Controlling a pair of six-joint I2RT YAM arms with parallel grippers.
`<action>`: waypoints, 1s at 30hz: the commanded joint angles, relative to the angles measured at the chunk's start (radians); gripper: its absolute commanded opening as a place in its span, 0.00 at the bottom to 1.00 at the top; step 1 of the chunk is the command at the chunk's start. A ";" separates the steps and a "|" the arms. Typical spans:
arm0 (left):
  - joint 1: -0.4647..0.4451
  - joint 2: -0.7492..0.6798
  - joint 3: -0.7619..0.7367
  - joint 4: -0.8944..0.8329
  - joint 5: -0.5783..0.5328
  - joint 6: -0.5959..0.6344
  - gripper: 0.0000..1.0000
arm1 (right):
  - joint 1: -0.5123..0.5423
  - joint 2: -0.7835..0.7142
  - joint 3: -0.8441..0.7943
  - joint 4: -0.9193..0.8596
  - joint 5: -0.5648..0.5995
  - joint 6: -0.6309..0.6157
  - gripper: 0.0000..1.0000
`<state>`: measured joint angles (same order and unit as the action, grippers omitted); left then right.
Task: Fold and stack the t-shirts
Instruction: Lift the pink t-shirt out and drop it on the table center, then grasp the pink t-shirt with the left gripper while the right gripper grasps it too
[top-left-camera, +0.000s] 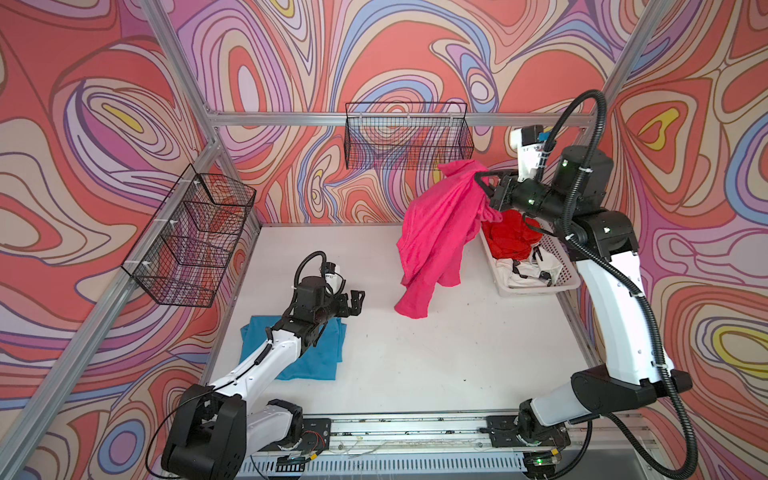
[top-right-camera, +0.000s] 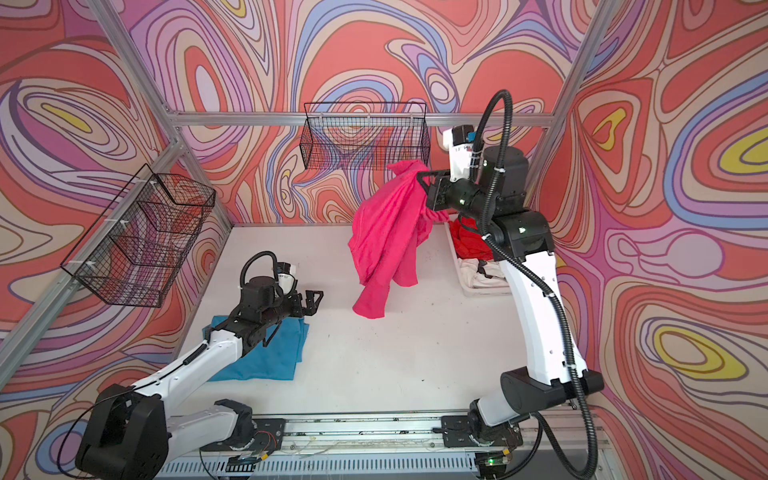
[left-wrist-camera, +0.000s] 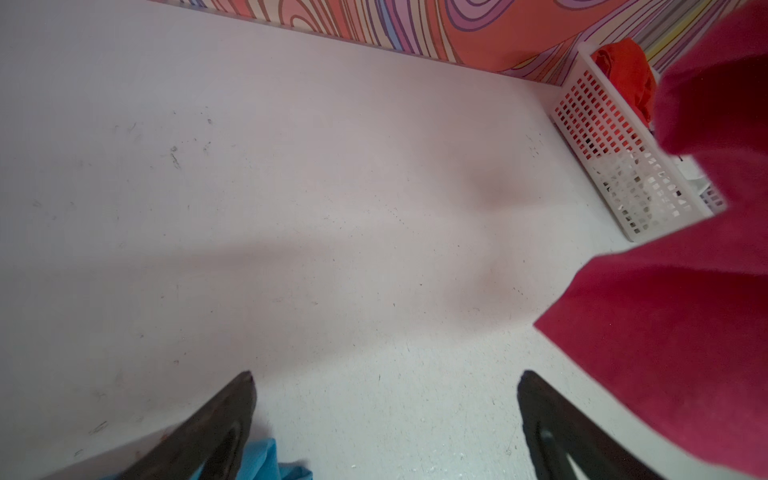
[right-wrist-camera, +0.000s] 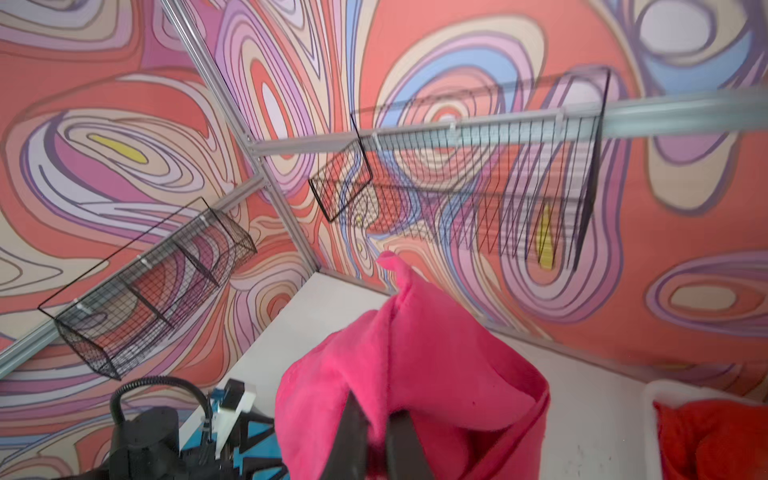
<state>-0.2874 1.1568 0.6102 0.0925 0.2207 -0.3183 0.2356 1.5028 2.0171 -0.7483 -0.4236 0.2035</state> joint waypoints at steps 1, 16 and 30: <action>-0.005 -0.058 -0.018 -0.049 -0.053 0.007 1.00 | 0.003 -0.049 -0.202 -0.021 -0.049 0.025 0.00; -0.244 0.190 0.117 -0.140 0.000 -0.032 0.94 | 0.014 -0.106 -0.789 -0.048 0.499 0.118 0.70; -0.443 0.594 0.321 -0.066 0.193 -0.150 0.66 | 0.032 0.004 -0.896 0.118 0.452 0.085 0.73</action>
<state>-0.7219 1.7191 0.8967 0.0044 0.3470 -0.4316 0.2634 1.4471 1.1194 -0.6807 0.0196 0.3080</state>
